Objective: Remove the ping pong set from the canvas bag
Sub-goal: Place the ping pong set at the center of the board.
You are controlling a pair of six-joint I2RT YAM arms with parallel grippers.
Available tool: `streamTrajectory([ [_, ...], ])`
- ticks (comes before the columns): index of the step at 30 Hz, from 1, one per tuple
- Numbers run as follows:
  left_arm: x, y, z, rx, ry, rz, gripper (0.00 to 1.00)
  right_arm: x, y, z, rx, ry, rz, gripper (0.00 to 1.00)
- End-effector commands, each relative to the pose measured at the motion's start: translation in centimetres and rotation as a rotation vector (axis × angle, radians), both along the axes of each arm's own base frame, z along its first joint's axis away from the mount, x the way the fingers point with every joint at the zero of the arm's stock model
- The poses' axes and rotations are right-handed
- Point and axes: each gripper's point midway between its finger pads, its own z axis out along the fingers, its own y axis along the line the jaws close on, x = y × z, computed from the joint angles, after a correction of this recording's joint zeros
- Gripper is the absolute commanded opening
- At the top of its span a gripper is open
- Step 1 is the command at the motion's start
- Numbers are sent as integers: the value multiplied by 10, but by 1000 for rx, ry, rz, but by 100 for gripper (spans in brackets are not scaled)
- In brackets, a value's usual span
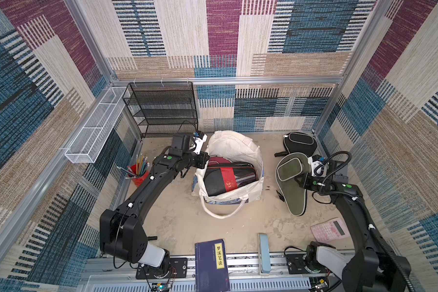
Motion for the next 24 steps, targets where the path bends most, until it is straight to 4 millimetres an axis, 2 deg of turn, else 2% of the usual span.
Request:
streamTrajectory([
  [1, -2, -4, -1, -13, -5, -33, 0, 13, -2, 2, 25, -43, -5, 0],
  [12, -9, -4, -7, -34, -3, -38, 0, 0, -37, -81, 77, 260, -162, 0],
  [21, -9, -8, -4, -57, -4, -53, 0, -16, -74, -133, 65, 468, -316, 0],
  [24, -9, -8, -5, -57, -3, -54, 0, -14, -86, -140, 27, 498, -349, 0],
])
